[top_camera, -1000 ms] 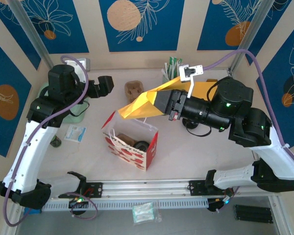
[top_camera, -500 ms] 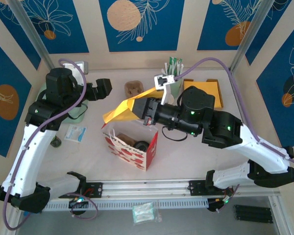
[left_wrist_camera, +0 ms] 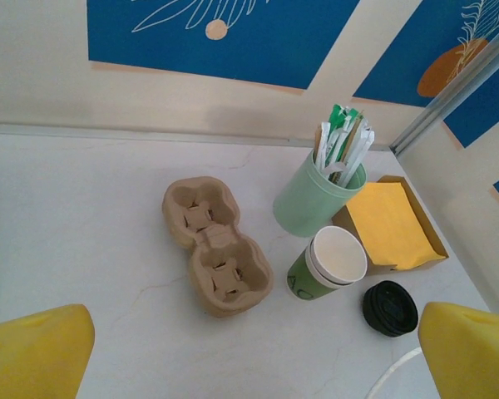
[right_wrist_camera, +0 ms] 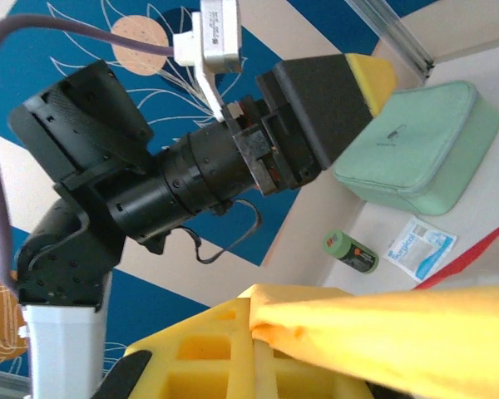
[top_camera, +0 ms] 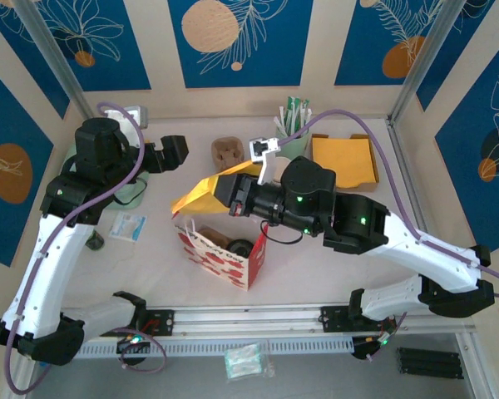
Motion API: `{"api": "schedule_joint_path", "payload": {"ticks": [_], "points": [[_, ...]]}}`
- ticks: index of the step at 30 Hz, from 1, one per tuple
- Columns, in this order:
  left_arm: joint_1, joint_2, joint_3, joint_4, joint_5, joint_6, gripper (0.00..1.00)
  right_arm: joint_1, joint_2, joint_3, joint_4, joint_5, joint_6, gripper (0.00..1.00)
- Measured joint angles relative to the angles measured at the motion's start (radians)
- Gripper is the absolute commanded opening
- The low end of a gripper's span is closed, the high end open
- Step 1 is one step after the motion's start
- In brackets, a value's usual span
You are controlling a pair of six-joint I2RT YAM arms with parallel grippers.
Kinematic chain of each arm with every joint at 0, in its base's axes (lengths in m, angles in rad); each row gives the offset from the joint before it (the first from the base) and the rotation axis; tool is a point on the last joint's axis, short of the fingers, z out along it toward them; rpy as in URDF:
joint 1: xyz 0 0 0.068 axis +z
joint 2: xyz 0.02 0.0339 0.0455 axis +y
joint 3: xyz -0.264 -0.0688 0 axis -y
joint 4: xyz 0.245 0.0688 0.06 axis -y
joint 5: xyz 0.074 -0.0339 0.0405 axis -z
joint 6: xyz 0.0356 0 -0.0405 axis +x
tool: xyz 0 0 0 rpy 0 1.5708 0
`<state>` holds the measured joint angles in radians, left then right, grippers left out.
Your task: Pack the takeout coffee
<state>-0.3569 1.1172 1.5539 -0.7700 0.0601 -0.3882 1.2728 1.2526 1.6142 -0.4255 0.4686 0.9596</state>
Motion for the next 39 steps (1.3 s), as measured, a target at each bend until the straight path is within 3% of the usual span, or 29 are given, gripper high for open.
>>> {"api": "schedule_joint_path", "payload": {"ticks": [21, 39], "points": [[0.003, -0.010, -0.016, 0.007, 0.011, -0.006, 1.00, 0.004, 0.012, -0.059, 0.014, 0.014, 0.116, 0.00], [0.021, -0.011, -0.035, 0.023, 0.019, -0.007, 1.00, 0.085, 0.029, -0.070, 0.013, 0.076, 0.200, 0.00]]}}
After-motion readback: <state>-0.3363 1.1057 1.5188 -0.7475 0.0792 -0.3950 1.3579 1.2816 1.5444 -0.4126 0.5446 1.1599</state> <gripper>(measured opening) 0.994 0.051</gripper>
